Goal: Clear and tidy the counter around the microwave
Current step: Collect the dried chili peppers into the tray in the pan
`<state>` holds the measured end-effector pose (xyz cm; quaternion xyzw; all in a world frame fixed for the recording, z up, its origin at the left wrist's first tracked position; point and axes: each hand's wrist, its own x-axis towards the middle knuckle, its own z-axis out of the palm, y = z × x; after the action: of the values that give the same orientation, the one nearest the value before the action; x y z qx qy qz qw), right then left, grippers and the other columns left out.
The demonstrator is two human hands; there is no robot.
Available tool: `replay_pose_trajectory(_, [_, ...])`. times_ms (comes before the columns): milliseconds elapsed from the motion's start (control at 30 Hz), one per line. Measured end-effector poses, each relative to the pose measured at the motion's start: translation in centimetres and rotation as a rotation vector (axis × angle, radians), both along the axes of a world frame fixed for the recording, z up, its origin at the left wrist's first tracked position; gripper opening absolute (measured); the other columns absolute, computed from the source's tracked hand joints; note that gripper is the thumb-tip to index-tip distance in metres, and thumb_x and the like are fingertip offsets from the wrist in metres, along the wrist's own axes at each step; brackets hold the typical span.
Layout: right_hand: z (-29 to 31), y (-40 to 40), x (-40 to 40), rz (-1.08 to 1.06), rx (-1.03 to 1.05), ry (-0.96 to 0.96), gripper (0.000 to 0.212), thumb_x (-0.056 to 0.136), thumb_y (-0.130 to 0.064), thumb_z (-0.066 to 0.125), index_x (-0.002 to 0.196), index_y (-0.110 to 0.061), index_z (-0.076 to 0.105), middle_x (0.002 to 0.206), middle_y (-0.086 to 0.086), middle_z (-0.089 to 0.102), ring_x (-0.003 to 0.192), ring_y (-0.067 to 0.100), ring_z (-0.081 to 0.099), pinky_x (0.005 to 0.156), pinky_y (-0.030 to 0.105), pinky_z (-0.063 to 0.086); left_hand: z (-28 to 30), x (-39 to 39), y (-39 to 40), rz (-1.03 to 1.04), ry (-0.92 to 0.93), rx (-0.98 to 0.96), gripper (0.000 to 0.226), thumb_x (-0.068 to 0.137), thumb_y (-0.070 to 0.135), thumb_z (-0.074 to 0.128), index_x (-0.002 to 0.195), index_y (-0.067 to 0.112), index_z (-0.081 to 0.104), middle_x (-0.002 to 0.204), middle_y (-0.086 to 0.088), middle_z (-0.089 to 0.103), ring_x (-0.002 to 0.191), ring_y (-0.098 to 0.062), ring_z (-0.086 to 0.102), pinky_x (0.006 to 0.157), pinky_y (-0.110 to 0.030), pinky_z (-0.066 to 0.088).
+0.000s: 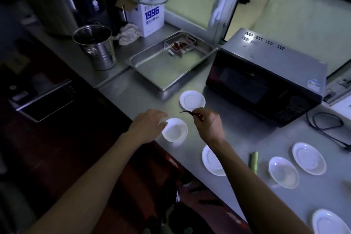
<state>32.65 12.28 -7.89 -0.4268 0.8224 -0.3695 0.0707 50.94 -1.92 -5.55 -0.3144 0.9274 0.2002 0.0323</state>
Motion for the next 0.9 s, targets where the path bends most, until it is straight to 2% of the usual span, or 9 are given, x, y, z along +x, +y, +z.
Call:
replay_pose_trajectory(167, [-1.9, -5.3, -1.4, -0.005, 0.015, -0.05, 0.015, 0.091, -0.014, 0.066, 0.103, -0.017, 0.075, 0.097, 0.0, 0.073, 0.082, 0.018, 0.067, 0.073, 0.035, 0.055, -1.1, -0.8, -4.6, 0.027, -0.04, 0.038, 0.044, 0.101, 0.038, 0.047, 0.144, 0.029, 0.047, 0.152, 0.003, 0.043, 0.14, -0.019, 0.035, 0.115, -0.033, 0.027])
replay_pose_trajectory(433, [-4.6, -14.0, -6.6, -0.089, -0.014, -0.169, 0.013, 0.091, -0.013, 0.064, 0.094, -0.02, 0.075, 0.085, -0.006, 0.071, 0.075, 0.01, 0.062, 0.071, 0.029, 0.051, -1.9, -7.3, -13.5, -0.026, -0.158, 0.043, 0.04, 0.097, 0.032, 0.051, 0.137, 0.032, 0.053, 0.14, 0.001, 0.055, 0.129, -0.026, 0.046, 0.104, -0.037, 0.041])
replay_pose_trajectory(567, [-4.1, -17.0, -9.0, -0.103, -0.025, -0.172, 0.016, 0.089, -0.009, 0.065, 0.097, -0.017, 0.076, 0.09, -0.001, 0.073, 0.08, 0.015, 0.064, 0.076, 0.026, 0.048, -0.9, -10.3, -16.5, -0.033, -0.106, 0.049, 0.032, 0.092, 0.036, 0.051, 0.122, 0.034, 0.061, 0.124, 0.011, 0.062, 0.118, -0.018, 0.055, 0.094, -0.035, 0.047])
replay_pose_trajectory(733, [-3.6, -19.7, -11.5, -0.116, -0.037, -0.172, 0.019, 0.09, -0.009, 0.063, 0.1, -0.019, 0.076, 0.093, -0.002, 0.073, 0.084, 0.016, 0.065, 0.078, 0.026, 0.049, -1.2, -13.6, -19.7, -0.043, -0.04, 0.085, 0.061, 0.079, 0.05, 0.038, 0.127, 0.024, 0.064, 0.13, 0.003, 0.063, 0.118, -0.022, 0.058, 0.099, -0.041, 0.047])
replay_pose_trajectory(900, [-4.5, -22.1, -14.2, -0.167, -0.027, -0.151, 0.02, 0.088, -0.008, 0.065, 0.1, -0.019, 0.075, 0.091, -0.003, 0.072, 0.08, 0.016, 0.065, 0.072, 0.026, 0.049, -2.3, -17.5, -23.3, -0.109, -0.075, 0.091, 0.053, 0.085, 0.046, 0.046, 0.13, 0.023, 0.062, 0.133, 0.0, 0.062, 0.122, -0.026, 0.056, 0.104, -0.04, 0.044])
